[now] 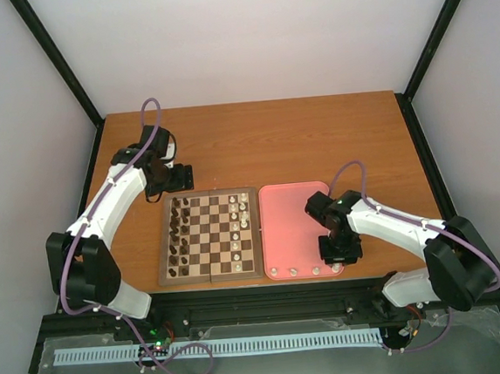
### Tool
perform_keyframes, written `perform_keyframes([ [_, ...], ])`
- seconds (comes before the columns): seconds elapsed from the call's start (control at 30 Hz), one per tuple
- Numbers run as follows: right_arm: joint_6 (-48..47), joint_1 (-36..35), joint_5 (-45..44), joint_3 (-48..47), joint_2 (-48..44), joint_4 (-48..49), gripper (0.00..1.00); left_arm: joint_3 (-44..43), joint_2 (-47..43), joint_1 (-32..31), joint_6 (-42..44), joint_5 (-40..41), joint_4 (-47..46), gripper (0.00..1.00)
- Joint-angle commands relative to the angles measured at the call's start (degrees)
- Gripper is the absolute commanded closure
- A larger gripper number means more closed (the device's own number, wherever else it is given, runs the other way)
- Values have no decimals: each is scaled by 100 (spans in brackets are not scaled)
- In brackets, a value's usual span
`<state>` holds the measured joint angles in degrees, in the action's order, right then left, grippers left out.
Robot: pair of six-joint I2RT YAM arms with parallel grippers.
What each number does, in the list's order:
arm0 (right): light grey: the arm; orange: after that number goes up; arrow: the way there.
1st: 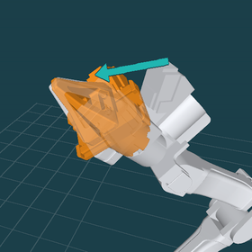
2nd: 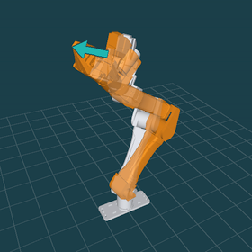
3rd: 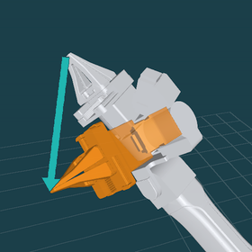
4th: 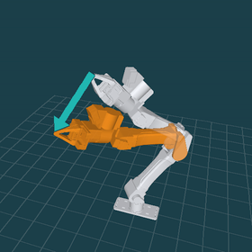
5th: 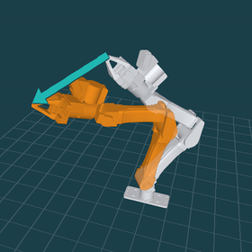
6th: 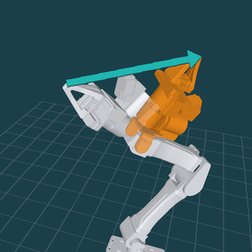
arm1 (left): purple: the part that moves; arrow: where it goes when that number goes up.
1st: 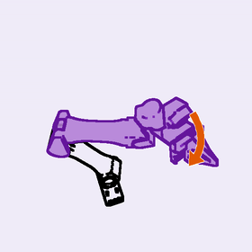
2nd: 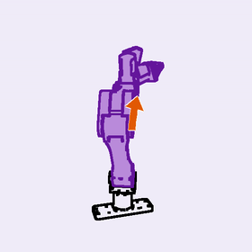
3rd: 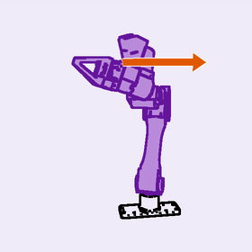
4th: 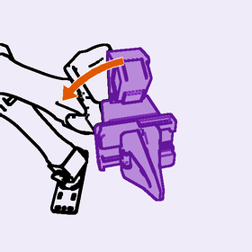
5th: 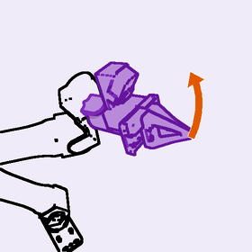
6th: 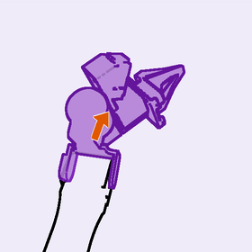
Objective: Set up the chess pieces on the board
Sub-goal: Pick up the chess piece from the storage box, then place the chess piece in the storage box.
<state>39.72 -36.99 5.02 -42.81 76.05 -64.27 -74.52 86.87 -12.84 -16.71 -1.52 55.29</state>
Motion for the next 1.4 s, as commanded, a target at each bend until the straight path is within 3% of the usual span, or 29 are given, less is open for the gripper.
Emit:
perform_keyframes([
  [0.0,-64,52,8,43,63,99,68,-221,78,36,38,52,-53,0],
  [0.4,-87,78,-35,165,129,156,70,-178,77,36,27,34,-78,0],
  [0.53,-114,96,-57,143,163,161,75,-165,53,36,26,62,-77,0],
  [0.73,-166,105,-103,44,119,73,97,-147,5,36,36,110,-65,0],
  [1.1,-753,106,-795,-1384,487,-160,97,-167,-24,36,109,99,-133,0],
  [1.37,-1334,-23,-434,-2025,1119,444,97,7,-109,36,215,130,-254,0],
])
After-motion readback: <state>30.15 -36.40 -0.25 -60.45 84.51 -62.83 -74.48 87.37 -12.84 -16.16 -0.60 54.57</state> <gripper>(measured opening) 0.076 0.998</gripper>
